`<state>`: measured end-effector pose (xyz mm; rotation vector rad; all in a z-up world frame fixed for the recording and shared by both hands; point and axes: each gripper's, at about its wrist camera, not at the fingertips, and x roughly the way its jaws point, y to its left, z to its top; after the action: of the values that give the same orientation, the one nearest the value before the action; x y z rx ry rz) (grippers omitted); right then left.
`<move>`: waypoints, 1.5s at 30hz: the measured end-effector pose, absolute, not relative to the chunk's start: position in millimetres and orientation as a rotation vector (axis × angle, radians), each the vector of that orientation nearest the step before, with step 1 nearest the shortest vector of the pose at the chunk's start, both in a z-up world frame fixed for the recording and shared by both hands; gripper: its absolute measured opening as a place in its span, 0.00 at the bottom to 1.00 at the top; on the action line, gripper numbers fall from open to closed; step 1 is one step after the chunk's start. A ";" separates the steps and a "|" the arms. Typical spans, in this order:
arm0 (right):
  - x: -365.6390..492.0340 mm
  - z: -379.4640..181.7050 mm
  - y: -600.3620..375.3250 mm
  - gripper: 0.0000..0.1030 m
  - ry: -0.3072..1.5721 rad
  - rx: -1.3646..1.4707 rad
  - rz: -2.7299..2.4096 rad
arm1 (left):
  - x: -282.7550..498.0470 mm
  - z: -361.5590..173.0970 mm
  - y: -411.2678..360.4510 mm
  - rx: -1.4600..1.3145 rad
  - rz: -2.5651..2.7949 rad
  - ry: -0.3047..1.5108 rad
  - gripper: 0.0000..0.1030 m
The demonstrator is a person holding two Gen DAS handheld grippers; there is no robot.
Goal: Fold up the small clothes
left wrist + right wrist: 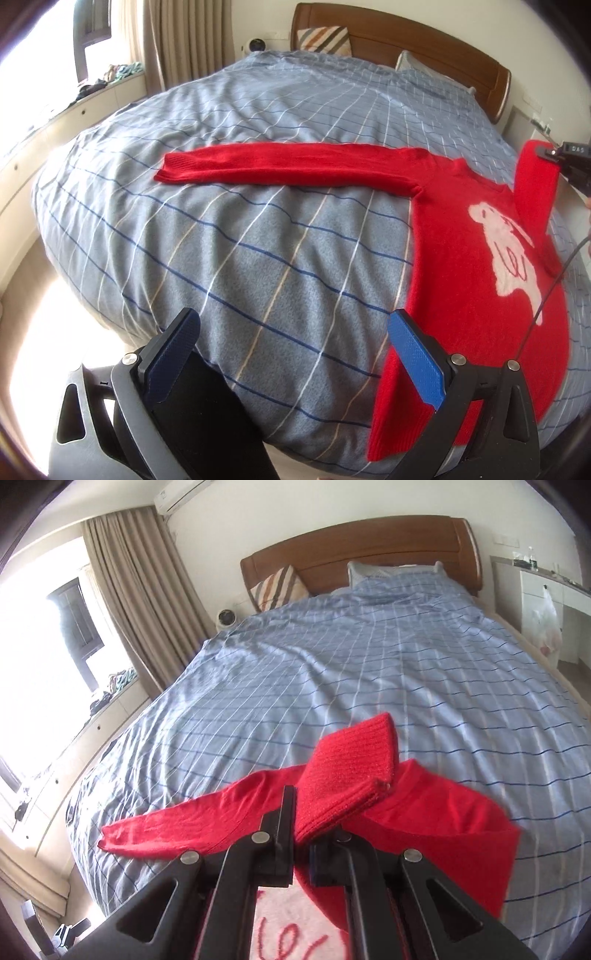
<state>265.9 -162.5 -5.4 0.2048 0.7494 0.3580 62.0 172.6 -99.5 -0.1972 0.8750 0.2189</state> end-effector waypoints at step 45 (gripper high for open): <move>26.1 -137.6 -344.4 0.79 0.764 0.116 -0.139 | 116.4 -159.9 162.4 -0.161 0.185 0.927 1.00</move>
<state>26.1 -344.4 -137.6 0.1159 0.7643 -0.1386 116.4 162.3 -159.9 -0.1612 0.9273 0.1847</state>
